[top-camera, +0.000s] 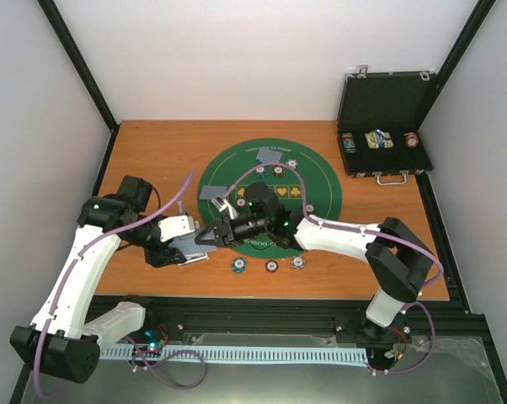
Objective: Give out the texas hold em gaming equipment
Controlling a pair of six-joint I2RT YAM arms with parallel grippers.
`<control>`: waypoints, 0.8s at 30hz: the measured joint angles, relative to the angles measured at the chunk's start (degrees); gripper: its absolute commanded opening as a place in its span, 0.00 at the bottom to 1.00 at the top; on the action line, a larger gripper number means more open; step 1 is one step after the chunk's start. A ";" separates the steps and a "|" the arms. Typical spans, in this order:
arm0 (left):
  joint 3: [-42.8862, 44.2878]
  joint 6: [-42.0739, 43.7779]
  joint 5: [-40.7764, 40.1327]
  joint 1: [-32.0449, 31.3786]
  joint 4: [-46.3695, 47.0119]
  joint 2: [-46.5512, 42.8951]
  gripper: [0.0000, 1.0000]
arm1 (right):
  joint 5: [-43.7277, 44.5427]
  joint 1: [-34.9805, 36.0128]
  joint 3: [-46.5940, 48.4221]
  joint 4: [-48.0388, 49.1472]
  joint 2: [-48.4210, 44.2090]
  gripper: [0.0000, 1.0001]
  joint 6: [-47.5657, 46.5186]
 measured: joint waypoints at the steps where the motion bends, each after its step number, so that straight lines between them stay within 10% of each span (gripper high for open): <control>1: 0.00 0.00 -0.07 0.00 0.00 0.00 0.15 | 0.28 -0.04 0.02 -0.79 -0.37 0.28 -0.31; 14: 0.07 0.00 0.31 0.00 -0.04 -0.31 0.15 | 4.68 -2.45 0.04 -12.07 -4.09 0.03 -3.87; 24: 0.61 0.00 1.66 0.00 0.02 -0.52 0.15 | 5.79 -9.03 -2.03 -20.70 -8.52 0.03 -7.69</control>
